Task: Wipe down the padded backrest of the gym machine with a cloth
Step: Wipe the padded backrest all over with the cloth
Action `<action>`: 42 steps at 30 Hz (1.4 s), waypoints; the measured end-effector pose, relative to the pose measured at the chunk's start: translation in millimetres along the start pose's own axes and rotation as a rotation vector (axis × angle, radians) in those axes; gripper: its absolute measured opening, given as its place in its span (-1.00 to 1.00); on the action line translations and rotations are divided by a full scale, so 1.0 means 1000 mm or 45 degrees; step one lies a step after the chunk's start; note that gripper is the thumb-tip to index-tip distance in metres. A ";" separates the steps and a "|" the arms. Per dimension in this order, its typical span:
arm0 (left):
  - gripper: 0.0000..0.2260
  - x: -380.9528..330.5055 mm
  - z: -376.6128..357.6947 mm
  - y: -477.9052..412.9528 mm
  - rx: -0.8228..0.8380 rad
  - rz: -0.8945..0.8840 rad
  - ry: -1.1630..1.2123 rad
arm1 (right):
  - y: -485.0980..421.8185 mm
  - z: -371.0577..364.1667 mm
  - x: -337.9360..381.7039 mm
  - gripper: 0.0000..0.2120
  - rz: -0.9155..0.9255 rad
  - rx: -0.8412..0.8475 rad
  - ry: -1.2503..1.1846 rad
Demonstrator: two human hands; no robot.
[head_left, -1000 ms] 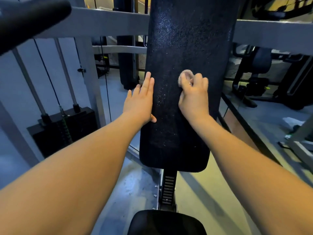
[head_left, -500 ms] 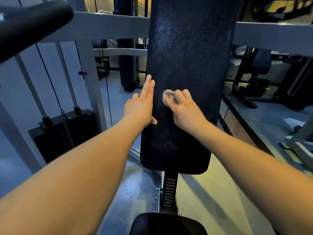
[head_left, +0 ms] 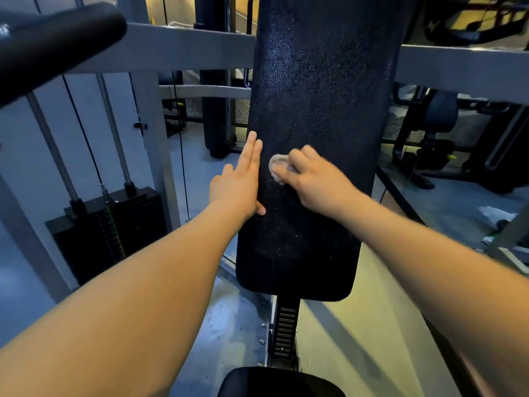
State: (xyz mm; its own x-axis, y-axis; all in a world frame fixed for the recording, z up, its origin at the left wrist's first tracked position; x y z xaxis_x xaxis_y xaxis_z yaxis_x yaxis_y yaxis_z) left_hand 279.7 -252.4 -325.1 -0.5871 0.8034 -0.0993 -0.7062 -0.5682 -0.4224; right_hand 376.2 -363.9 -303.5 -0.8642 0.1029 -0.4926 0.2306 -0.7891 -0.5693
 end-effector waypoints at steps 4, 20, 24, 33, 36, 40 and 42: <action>0.29 -0.001 -0.002 0.000 0.008 0.007 0.012 | -0.030 0.033 -0.075 -0.67 -0.479 -0.279 0.053; 0.23 0.011 -0.030 0.007 0.055 0.227 0.220 | -0.029 0.011 -0.019 -0.48 -0.535 -0.250 -0.053; -0.03 0.024 -0.046 0.026 0.142 0.452 0.392 | 0.008 -0.014 0.044 -0.48 -0.107 -0.050 -0.131; -0.57 0.032 -0.066 0.032 0.300 0.587 0.630 | -0.012 0.012 -0.019 -0.49 -0.546 -0.174 -0.020; -0.59 0.032 -0.066 0.030 0.337 0.561 0.633 | 0.011 -0.012 0.036 -0.52 -0.130 -0.005 -0.063; -0.55 0.031 -0.064 0.020 0.404 0.507 0.683 | -0.014 0.001 0.004 -0.64 0.221 0.088 0.084; -0.53 0.030 -0.063 0.018 0.417 0.502 0.684 | -0.036 0.016 -0.026 -0.62 -0.016 -0.113 0.087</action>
State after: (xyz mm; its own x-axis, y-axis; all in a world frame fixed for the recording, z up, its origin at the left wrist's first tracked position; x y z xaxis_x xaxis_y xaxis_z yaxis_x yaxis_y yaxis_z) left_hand 274.4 -227.7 -392.0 -0.6063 0.4577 -0.6503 -0.6145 -0.7887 0.0178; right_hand 383.0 -347.6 -259.9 -0.8355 0.1561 -0.5269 0.2609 -0.7311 -0.6304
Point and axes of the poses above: each hand's wrist, its own y-axis away from the middle knuckle, its own z-axis out of the back of the hand, x = y × z, the point moved 6 cm from there along -y, towards the middle knuckle, and after that the axes turned 1 degree about -x, right-handed, at the moved point
